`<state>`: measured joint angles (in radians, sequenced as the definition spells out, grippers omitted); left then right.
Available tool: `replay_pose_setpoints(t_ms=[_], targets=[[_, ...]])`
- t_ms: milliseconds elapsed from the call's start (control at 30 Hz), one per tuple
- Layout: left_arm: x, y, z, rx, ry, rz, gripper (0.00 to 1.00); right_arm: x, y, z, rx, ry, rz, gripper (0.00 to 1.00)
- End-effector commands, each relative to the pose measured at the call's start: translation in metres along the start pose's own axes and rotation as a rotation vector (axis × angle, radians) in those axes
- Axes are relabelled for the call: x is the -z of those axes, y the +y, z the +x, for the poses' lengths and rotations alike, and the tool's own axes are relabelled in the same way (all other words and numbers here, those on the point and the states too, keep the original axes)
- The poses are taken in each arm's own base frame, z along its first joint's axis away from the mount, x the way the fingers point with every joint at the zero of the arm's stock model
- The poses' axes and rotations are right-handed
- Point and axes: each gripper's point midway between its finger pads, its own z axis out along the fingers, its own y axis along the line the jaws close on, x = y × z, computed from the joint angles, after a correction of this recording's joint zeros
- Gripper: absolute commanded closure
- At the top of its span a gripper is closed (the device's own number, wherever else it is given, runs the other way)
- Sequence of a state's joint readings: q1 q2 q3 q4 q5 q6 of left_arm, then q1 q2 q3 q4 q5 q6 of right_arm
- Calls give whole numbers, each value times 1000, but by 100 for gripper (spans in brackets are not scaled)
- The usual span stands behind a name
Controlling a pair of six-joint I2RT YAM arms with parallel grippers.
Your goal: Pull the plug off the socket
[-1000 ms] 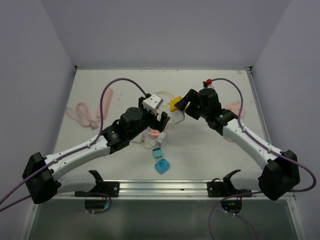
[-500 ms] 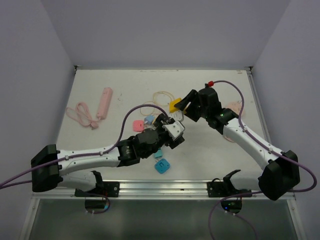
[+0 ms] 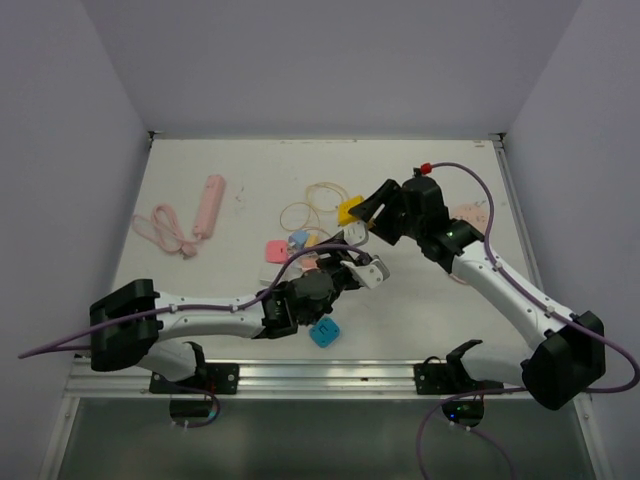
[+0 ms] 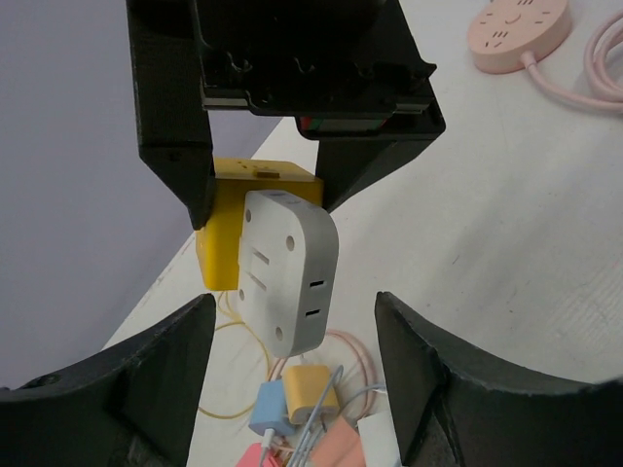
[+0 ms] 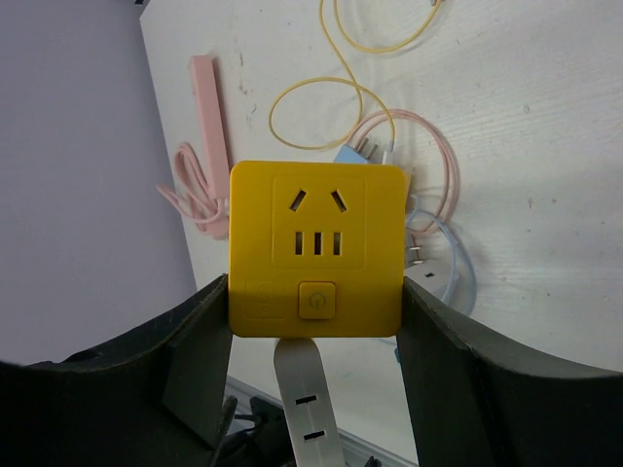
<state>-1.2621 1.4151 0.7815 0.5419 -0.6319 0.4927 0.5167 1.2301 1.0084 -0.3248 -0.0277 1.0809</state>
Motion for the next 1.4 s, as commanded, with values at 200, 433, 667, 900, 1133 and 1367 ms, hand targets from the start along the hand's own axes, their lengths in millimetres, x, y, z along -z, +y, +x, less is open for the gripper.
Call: replay_pose_setpoints(t_ms=[200,433,667,900,1133,1367], targets=[[-11,13,-16,-7,-45,-129,43,11,25,-5,-30,-12,-108,100],[-13,5,-16,-39,-33,-109,76,11,23,-6,-33,-23,-106,100],[5,-19,-20,-43,-32,-67,100,7,16,-16,-97,-81,-61,100],[24,-45,-30,17,-43,-22,100,-4,5,-24,-153,-131,-3,100],[40,-60,-36,55,-45,6,100,-18,-1,-28,-181,-146,25,100],[52,-60,-44,107,-55,29,100,-29,-13,-34,-163,-178,70,100]])
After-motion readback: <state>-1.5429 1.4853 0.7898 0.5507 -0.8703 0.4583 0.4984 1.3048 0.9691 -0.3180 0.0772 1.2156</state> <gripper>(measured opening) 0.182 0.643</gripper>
